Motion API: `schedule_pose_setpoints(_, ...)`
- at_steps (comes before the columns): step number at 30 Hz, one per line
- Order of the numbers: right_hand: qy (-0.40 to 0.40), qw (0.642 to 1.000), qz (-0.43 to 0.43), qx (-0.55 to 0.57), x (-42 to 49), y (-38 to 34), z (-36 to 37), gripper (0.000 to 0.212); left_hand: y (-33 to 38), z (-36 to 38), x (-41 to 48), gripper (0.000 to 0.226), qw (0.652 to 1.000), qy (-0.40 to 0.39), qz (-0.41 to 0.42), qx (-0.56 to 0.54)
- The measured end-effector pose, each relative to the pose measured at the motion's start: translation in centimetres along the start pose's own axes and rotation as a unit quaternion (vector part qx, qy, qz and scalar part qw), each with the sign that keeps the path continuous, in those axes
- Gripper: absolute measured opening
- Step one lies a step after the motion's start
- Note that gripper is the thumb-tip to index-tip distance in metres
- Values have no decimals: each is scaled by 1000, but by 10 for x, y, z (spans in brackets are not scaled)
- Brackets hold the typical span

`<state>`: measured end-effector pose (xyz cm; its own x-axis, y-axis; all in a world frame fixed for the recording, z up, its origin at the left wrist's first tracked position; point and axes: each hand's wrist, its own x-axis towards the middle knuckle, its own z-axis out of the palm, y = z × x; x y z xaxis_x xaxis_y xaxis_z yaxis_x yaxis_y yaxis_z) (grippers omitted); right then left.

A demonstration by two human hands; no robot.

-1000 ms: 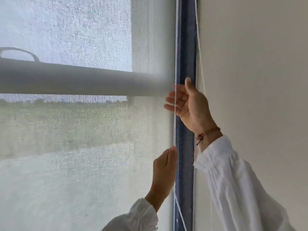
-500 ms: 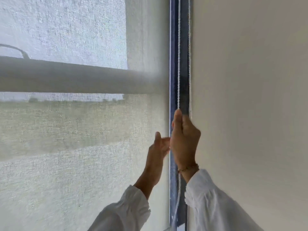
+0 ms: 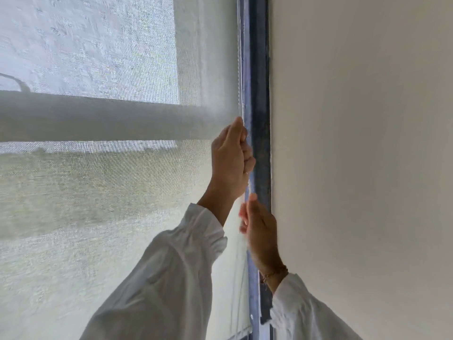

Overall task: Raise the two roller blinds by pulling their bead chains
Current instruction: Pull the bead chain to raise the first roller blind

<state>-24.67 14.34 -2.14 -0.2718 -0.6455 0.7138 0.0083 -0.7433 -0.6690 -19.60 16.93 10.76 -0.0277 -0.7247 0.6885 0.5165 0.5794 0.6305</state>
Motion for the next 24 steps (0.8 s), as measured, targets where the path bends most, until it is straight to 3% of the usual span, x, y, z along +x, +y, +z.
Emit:
schedule_pose_setpoints(4,-17,986,88,142,26,-23,-14,62,3,-5,-12,40,999,-1,36,36)
schedule_pose_setpoints(10,-73,978,49,189,74,-84,-14,46,-31,-24,-50,42,995,22,-13,93)
schedule_pose_setpoints(17,-24,994,33,101,100,-118,14,25,-94,-56,-121,45,976,17,-143,166)
schedule_pose_setpoints(20,54,997,-45,-22,95,-97,20,33,-102,-64,-130,39,971,22,-164,172)
schedule_pose_setpoints(24,108,988,-107,-23,86,-94,26,30,-98,-67,-118,38,968,26,-205,144)
